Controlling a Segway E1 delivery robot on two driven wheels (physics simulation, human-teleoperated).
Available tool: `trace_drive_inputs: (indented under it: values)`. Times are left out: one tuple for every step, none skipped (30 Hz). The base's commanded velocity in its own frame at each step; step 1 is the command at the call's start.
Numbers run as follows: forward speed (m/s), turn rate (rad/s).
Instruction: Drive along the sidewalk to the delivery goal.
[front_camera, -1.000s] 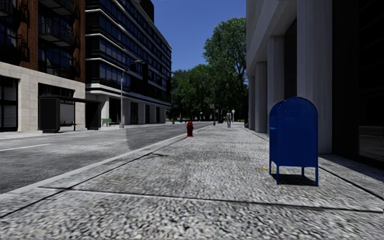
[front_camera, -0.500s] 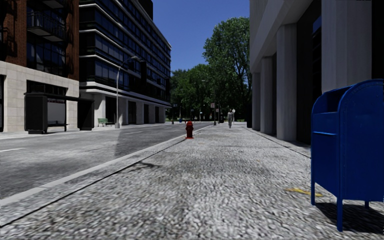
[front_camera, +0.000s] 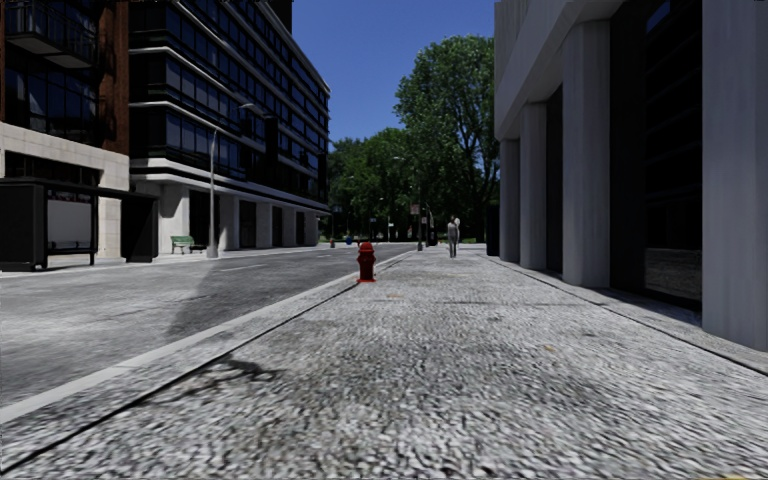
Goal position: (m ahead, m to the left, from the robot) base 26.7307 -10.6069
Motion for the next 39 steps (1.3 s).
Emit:
trace_drive_inputs:
  values:
    - [2.0,-0.37]
    - [2.0,-0.39]
    - [2.0,-0.41]
    - [2.0,-0.41]
    - [2.0,-0.41]
    - [2.0,-0.41]
    - [2.0,-0.41]
    - [2.0,-0.41]
    - [2.0,-0.41]
    - [2.0,-0.42]
    - [2.0,-0.41]
    - [2.0,-0.41]
    - [2.0,-0.17]
    - [2.0,0.0]
    - [2.0,0.0]
    - [2.0,0.0]
    - [2.0,0.0]
    - [2.0,0.0]
    - [2.0,0.0]
    - [2.0,0.0]
    - [2.0,0.0]
    - [2.0,0.0]
    - [2.0,0.0]
    - [2.0,0.0]
    - [2.0,0.0]
    - [2.0,0.0]
    - [2.0,0.0]
    - [2.0,0.0]
    - [2.0,0.0]
    - [2.0,0.0]
    - [2.0,0.0]
    - [2.0,0.0]
    - [2.0,0.0]
    - [2.0,0.0]
    - [2.0,0.0]
    - [2.0,0.0]
    - [2.0,0.0]
    - [2.0,0.0]
    - [2.0,0.0]
